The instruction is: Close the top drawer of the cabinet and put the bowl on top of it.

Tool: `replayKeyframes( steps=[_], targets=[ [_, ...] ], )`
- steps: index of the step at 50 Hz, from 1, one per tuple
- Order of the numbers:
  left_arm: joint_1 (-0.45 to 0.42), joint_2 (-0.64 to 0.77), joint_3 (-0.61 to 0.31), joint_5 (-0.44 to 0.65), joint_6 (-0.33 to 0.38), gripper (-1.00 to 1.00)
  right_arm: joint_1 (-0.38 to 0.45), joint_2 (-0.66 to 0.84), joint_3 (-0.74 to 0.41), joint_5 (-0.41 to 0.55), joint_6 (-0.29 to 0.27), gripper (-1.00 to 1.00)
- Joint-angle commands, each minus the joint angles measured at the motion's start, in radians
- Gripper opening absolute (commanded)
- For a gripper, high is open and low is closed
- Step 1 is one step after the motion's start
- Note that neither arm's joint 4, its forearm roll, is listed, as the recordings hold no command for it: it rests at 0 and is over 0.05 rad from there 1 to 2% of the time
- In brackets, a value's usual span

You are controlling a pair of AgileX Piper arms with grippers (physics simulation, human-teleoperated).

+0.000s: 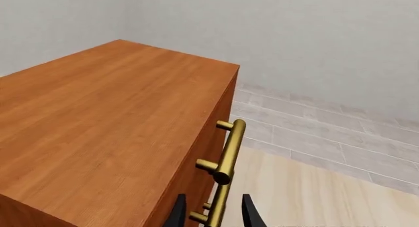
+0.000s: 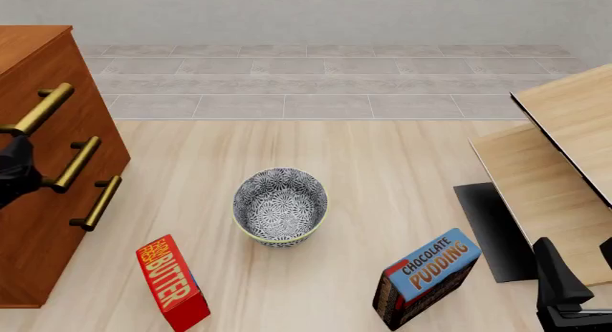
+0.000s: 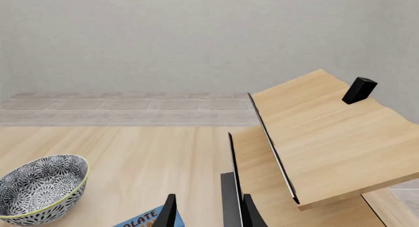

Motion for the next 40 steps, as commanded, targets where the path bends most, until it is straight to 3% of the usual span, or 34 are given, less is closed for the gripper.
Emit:
replayKeyframes(
  steps=[1, 16, 24, 40],
  targets=[
    [-0.003, 0.009, -0.003, 0.029, 0.069, 1.0, 0.0, -0.002, 0.001, 0.0, 0.0, 1.0],
    [-0.169, -0.164, 0.029, 0.143, 0.081, 1.0, 0.0, -0.001, 0.001, 0.0, 0.0, 1.0],
    [-0.211, -0.201, 0.043, 0.172, 0.071, 1.0, 0.0, -0.001, 0.001, 0.0, 0.0, 1.0],
    [-0.387, -0.348, -0.083, 0.442, 0.019, 1.0, 0.0, -0.001, 0.001, 0.0, 0.0, 1.0]
  ],
)
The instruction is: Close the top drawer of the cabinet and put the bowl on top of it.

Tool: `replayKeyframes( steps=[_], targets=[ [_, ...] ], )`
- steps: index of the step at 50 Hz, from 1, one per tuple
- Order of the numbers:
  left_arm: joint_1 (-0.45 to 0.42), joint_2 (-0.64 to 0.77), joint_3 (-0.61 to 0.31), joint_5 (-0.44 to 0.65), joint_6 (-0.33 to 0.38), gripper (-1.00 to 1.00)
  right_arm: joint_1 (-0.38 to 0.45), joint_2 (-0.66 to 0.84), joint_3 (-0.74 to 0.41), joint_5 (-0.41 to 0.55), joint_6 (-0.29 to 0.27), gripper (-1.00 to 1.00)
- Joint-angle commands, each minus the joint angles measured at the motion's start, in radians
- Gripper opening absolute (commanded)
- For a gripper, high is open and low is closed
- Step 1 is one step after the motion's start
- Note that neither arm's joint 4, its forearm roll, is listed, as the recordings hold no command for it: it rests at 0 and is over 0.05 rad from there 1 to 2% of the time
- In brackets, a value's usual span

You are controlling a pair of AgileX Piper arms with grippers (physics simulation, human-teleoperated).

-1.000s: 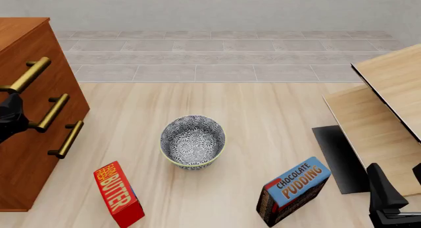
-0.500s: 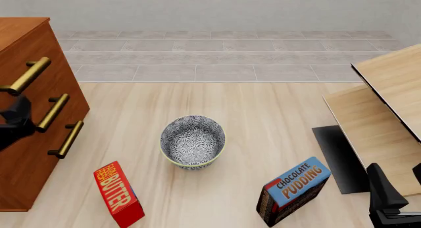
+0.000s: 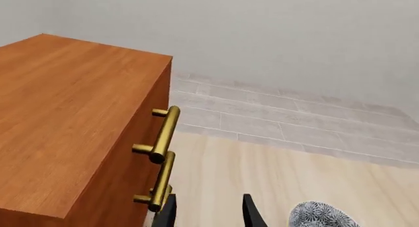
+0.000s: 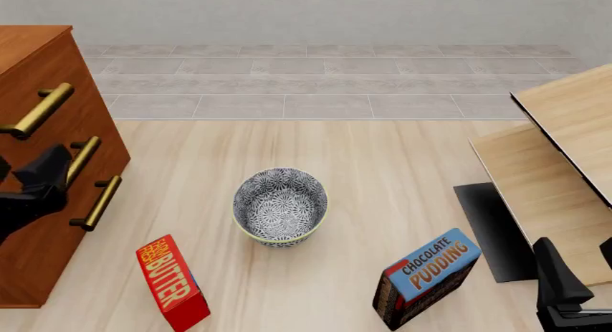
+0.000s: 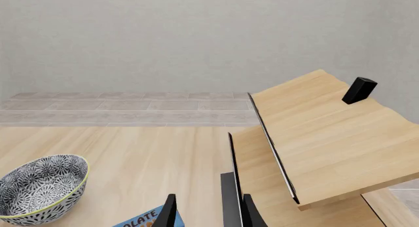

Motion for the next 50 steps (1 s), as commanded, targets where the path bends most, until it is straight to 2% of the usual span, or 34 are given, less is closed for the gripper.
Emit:
replayKeyframes(
  steps=[1, 4, 6, 8, 18, 24, 34, 36, 41, 44, 50],
  targets=[
    [-0.132, -0.07, -0.096, 0.174, -0.026, 1.0, 0.0, -0.002, 0.001, 0.0, 0.0, 1.0],
    [-0.148, -0.072, -0.113, 0.195, -0.027, 1.0, 0.0, -0.001, 0.001, 0.001, 0.0, 1.0],
    [-0.195, -0.033, -0.129, 0.208, -0.035, 1.0, 0.0, -0.002, 0.001, 0.0, 0.0, 1.0],
    [-0.238, -0.025, -0.139, 0.205, 0.004, 1.0, 0.0, -0.001, 0.001, 0.0, 0.0, 1.0],
    [-0.287, 0.067, -0.179, 0.247, 0.024, 1.0, 0.0, -0.001, 0.001, 0.001, 0.0, 1.0],
    [-0.328, 0.133, -0.254, 0.307, 0.082, 1.0, 0.0, -0.002, 0.001, 0.0, 0.0, 1.0],
    [-0.371, 0.231, -0.329, 0.384, 0.124, 1.0, 0.0, -0.002, 0.001, 0.0, 0.0, 1.0],
    [-0.344, 0.226, -0.341, 0.4, 0.164, 1.0, 0.0, -0.001, 0.001, 0.0, 0.0, 1.0],
    [-0.37, 0.282, -0.377, 0.456, 0.149, 1.0, 0.0, -0.002, 0.001, 0.0, 0.0, 1.0],
    [-0.348, 0.298, -0.399, 0.476, 0.176, 1.0, 0.0, -0.002, 0.001, 0.0, 0.0, 1.0],
    [-0.356, 0.349, -0.453, 0.52, 0.158, 1.0, 0.0, -0.002, 0.001, 0.0, 0.0, 1.0]
  ],
)
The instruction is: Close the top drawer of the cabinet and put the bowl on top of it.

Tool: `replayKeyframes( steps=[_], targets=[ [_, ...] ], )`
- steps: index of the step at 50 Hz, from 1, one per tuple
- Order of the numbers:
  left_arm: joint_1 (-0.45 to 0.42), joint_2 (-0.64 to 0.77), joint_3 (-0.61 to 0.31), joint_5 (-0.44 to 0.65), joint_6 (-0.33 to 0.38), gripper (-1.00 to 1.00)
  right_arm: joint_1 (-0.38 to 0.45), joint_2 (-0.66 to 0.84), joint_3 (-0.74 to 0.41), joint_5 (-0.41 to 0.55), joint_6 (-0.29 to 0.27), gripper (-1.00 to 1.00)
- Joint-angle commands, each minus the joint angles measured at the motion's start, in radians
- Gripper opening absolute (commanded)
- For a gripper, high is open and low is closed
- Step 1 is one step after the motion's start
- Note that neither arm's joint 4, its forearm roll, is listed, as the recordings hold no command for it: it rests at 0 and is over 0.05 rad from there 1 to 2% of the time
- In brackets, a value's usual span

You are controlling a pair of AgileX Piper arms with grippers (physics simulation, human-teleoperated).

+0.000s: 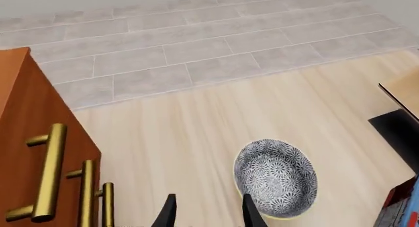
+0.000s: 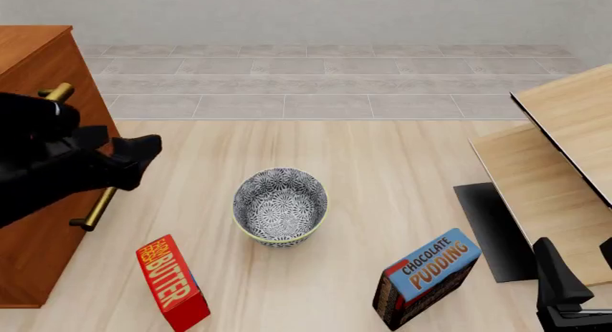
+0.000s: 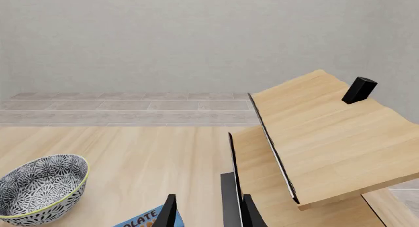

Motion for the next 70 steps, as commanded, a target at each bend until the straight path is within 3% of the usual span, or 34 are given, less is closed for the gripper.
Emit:
replayKeyframes(
  steps=[1, 13, 24, 29, 32, 70],
  targets=[
    [-0.018, 0.103, -0.101, 0.105, 0.0, 1.0, 0.0, -0.002, 0.001, 0.0, 0.0, 1.0],
    [-0.068, 0.183, -0.171, 0.2, -0.101, 1.0, 0.0, -0.002, 0.001, 0.0, 0.0, 1.0],
    [-0.065, 0.237, -0.212, 0.218, -0.107, 1.0, 0.0, -0.002, 0.001, 0.0, 0.0, 1.0],
    [-0.058, 0.272, -0.211, 0.199, -0.115, 1.0, 0.0, -0.001, 0.001, 0.001, 0.0, 1.0],
    [-0.07, 0.295, -0.218, 0.2, -0.156, 1.0, 0.0, -0.001, 0.001, 0.001, 0.0, 1.0],
    [-0.073, 0.478, -0.197, 0.042, -0.192, 1.0, 0.0, -0.001, 0.001, 0.001, 0.0, 1.0]
  ],
)
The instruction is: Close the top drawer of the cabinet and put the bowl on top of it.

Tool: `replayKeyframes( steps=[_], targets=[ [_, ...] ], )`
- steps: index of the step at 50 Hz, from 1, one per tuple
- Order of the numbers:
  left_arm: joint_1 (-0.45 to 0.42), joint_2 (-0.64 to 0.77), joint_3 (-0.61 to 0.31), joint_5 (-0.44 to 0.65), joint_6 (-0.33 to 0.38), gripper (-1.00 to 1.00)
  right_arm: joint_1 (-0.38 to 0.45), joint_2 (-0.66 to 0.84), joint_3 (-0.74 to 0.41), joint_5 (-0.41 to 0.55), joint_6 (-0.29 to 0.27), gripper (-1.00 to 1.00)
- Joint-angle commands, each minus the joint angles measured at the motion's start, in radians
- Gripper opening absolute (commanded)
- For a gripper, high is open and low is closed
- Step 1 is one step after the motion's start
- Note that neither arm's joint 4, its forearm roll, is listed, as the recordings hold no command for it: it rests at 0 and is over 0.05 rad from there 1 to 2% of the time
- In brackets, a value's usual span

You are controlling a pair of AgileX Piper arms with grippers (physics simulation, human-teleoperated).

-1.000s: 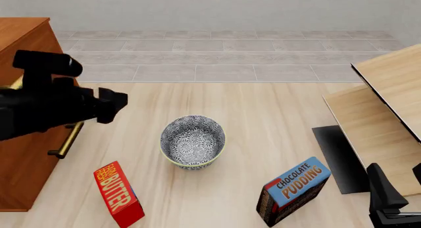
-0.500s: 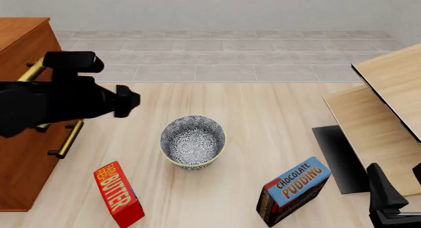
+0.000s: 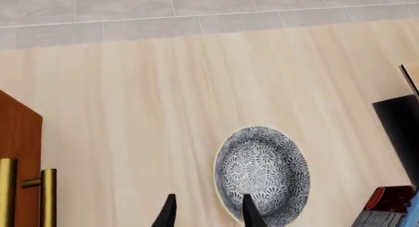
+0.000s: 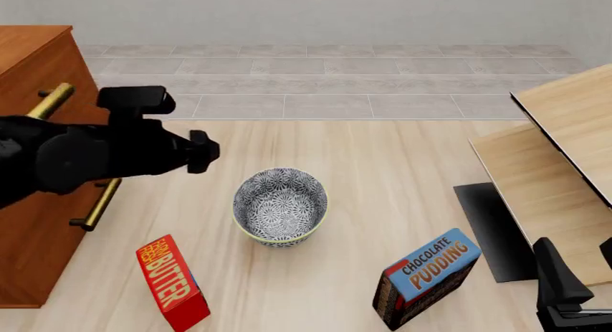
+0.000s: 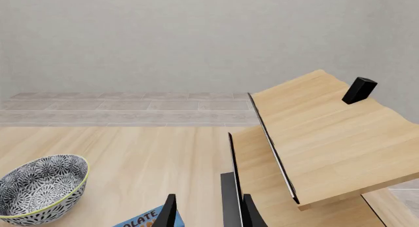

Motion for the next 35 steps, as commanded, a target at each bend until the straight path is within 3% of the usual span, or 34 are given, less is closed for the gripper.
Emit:
replayKeyframes(
  steps=[1, 35],
  targets=[
    [-0.004, 0.058, 0.012, -0.053, -0.007, 1.0, 0.0, -0.002, 0.001, 0.0, 0.0, 1.0],
    [-0.011, 0.193, 0.056, -0.185, -0.047, 1.0, 0.0, -0.001, 0.001, 0.001, 0.0, 1.0]
  ],
)
